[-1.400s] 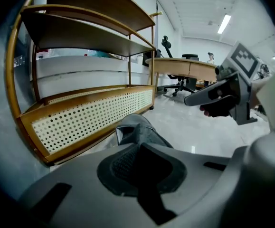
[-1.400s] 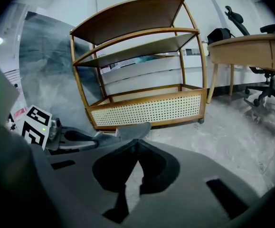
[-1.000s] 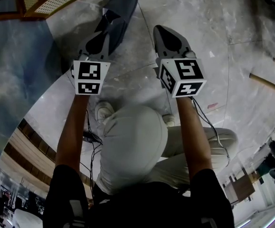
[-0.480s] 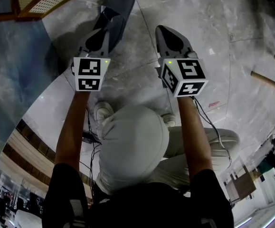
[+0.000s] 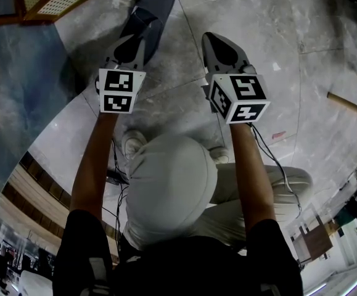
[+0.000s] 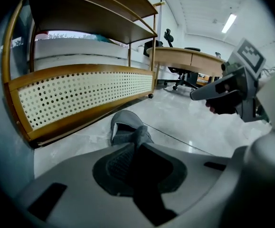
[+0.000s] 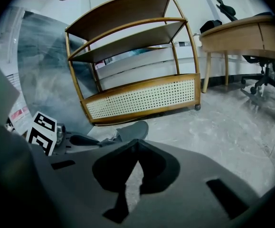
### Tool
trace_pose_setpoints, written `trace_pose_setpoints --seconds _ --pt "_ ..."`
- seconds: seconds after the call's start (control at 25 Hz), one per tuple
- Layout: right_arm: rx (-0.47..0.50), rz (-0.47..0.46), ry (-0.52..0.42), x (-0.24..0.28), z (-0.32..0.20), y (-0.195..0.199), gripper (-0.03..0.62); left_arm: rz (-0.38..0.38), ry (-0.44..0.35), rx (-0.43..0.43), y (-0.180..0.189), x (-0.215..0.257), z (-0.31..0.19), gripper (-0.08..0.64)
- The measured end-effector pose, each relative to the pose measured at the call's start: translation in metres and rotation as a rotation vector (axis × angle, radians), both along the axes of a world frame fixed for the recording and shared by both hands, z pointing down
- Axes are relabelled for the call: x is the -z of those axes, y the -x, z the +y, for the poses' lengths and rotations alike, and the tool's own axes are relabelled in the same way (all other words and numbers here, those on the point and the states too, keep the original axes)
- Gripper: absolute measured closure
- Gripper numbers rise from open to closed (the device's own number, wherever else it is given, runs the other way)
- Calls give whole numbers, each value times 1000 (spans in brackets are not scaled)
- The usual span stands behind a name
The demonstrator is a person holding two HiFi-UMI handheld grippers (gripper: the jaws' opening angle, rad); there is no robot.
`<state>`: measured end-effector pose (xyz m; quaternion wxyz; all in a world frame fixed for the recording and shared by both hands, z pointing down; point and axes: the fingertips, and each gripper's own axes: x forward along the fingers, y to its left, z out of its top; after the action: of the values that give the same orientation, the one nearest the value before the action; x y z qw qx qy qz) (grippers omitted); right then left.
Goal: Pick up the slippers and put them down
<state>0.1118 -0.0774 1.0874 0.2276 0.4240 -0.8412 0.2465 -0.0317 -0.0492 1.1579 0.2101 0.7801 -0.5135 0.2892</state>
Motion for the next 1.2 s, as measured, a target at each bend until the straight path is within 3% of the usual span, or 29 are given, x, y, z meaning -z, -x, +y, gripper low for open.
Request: trace_pose_setpoints --seconds 0.48,0.88,1.2 --pt "-8 -7 -10 4 0 -7 592 33 2 14 -1 8 0 489" --pt "16 7 -14 15 -2 -2 592 2 -3 15 4 25 -5 491" --pt "44 18 -20 53 -5 -1 592 -3 -29 -33 -8 74 -7 527"
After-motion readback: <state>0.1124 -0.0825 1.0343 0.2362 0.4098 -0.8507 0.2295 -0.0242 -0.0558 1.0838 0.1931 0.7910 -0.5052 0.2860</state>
